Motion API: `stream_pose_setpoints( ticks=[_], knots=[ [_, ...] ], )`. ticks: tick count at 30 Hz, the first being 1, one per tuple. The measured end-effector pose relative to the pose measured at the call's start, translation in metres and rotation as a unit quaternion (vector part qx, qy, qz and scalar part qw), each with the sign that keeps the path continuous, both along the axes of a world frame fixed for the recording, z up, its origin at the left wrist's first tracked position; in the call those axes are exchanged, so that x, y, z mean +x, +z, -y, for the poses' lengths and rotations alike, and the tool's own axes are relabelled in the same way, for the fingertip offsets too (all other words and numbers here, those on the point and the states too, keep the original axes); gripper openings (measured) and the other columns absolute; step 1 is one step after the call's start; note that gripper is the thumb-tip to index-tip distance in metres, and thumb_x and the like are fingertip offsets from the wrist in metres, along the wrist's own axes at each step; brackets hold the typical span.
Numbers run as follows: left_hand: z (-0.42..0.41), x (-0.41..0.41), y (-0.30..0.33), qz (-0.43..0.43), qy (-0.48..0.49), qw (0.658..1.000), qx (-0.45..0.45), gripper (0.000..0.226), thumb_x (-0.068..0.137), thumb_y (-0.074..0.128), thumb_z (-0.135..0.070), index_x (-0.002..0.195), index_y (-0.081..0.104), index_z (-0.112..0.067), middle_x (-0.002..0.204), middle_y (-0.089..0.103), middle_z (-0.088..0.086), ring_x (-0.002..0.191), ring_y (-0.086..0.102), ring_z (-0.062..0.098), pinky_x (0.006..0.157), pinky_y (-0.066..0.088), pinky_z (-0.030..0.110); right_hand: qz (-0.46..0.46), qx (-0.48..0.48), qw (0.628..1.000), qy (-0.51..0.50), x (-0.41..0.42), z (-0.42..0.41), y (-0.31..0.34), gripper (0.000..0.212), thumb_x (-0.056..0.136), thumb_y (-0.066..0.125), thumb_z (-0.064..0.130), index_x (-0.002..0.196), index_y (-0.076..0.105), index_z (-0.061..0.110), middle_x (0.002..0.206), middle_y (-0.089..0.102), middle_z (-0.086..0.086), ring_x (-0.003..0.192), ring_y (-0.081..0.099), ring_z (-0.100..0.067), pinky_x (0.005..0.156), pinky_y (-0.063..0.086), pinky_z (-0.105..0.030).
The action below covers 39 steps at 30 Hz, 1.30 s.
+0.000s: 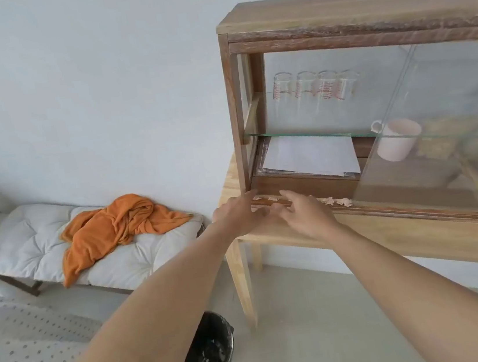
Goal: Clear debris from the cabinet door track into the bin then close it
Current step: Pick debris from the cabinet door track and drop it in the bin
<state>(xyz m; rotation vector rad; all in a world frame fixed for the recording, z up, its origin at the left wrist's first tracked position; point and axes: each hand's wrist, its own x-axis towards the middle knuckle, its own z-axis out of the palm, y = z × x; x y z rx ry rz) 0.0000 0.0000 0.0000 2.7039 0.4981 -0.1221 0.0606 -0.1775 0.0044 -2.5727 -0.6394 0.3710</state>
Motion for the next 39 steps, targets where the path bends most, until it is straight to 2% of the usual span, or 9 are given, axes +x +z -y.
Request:
stream_pose_setpoints(
  ticks=[3, 6, 10, 13, 16, 20, 27, 33, 39],
  knots=[
    [-0.004, 0.004, -0.006, 0.008, 0.016, 1.0, 0.011, 0.061, 0.091, 0.045, -0.068, 0.149, 0.04, -0.053, 0.133, 0.068, 0.004, 0.12, 0.062, 0.032, 0.078, 0.044, 0.041, 0.007, 0.007, 1.0, 0.004, 0.008, -0.006, -0.008, 0.065, 0.105, 0.046, 0.068, 0.163, 0.046, 0.041, 0.139, 0.076, -0.005, 0.138, 0.062, -0.037, 0.107, 0.052, -0.047],
    [-0.004, 0.003, -0.005, 0.018, 0.03, 0.999, -0.012, 0.051, 0.098, 0.047, -0.057, 0.149, 0.046, -0.05, 0.133, 0.068, 0.006, 0.121, 0.061, 0.034, 0.087, 0.049, 0.043, -0.002, 0.024, 1.0, -0.008, 0.009, -0.01, -0.013, 0.055, 0.105, 0.051, 0.062, 0.158, 0.053, 0.045, 0.133, 0.078, -0.004, 0.129, 0.068, -0.036, 0.095, 0.054, -0.043],
    [-0.004, 0.002, -0.006, 0.063, 0.046, 0.997, -0.008, 0.041, 0.103, 0.051, -0.047, 0.143, 0.058, -0.044, 0.122, 0.073, 0.005, 0.113, 0.064, 0.034, 0.09, 0.053, 0.043, 0.01, 0.073, 0.997, -0.033, 0.011, -0.01, -0.022, 0.043, 0.106, 0.056, 0.052, 0.147, 0.066, 0.046, 0.1, 0.086, 0.0, 0.102, 0.078, -0.029, 0.081, 0.059, -0.037],
    [-0.006, 0.003, -0.01, 0.093, 0.059, 0.994, -0.007, 0.034, 0.103, 0.054, -0.041, 0.134, 0.066, -0.043, 0.115, 0.076, 0.004, 0.109, 0.066, 0.034, 0.087, 0.054, 0.042, 0.019, 0.105, 0.993, -0.051, 0.01, -0.01, -0.027, 0.035, 0.105, 0.059, 0.045, 0.137, 0.074, 0.045, 0.073, 0.08, 0.003, 0.082, 0.078, -0.025, 0.079, 0.063, -0.04],
    [-0.008, 0.006, -0.012, 0.119, 0.067, 0.991, -0.006, 0.028, 0.102, 0.057, -0.039, 0.126, 0.071, -0.041, 0.108, 0.077, 0.001, 0.104, 0.068, 0.032, 0.084, 0.055, 0.042, 0.018, 0.142, 0.986, -0.081, 0.01, -0.012, -0.032, 0.03, 0.102, 0.063, 0.043, 0.127, 0.08, 0.042, 0.072, 0.081, 0.001, 0.077, 0.078, -0.024, 0.08, 0.064, -0.04],
    [-0.008, 0.006, -0.014, 0.138, 0.061, 0.989, -0.004, 0.025, 0.101, 0.06, -0.039, 0.121, 0.073, -0.039, 0.104, 0.077, -0.001, 0.099, 0.068, 0.03, 0.081, 0.056, 0.041, -0.013, 0.185, 0.976, -0.116, 0.01, -0.019, -0.033, 0.024, 0.098, 0.069, 0.037, 0.117, 0.084, 0.036, 0.056, 0.074, 0.009, 0.071, 0.077, -0.015, 0.079, 0.064, -0.036],
    [-0.008, 0.0, -0.017, 0.158, 0.058, 0.986, -0.02, 0.024, 0.1, 0.061, -0.041, 0.12, 0.074, -0.037, 0.097, 0.076, -0.002, 0.094, 0.068, 0.027, 0.077, 0.056, 0.039, -0.041, 0.204, 0.968, -0.143, 0.011, -0.029, -0.027, 0.004, 0.097, 0.072, 0.028, 0.095, 0.076, 0.031, 0.05, 0.071, 0.015, 0.063, 0.075, -0.013, 0.074, 0.064, -0.037],
    [-0.008, -0.009, -0.017, 0.17, 0.061, 0.983, -0.042, 0.024, 0.1, 0.063, -0.04, 0.12, 0.075, -0.035, 0.079, 0.064, -0.008, 0.086, 0.067, 0.026, 0.073, 0.055, 0.036, -0.06, 0.2, 0.966, -0.156, 0.016, -0.035, -0.025, 0.003, 0.096, 0.073, 0.022, 0.097, 0.074, 0.024, 0.045, 0.068, 0.008, 0.063, 0.074, -0.018, 0.08, 0.065, -0.04],
    [-0.008, -0.015, -0.019, 0.177, 0.07, 0.98, -0.057, 0.019, 0.099, 0.063, -0.039, 0.113, 0.076, -0.036, 0.077, 0.065, -0.008, 0.081, 0.066, 0.025, 0.069, 0.053, 0.035, -0.07, 0.185, 0.969, -0.15, 0.021, -0.038, -0.025, 0.014, 0.094, 0.072, 0.02, 0.081, 0.074, 0.024, 0.058, 0.075, 0.003, 0.071, 0.075, -0.021, 0.083, 0.065, -0.04]
  ],
)
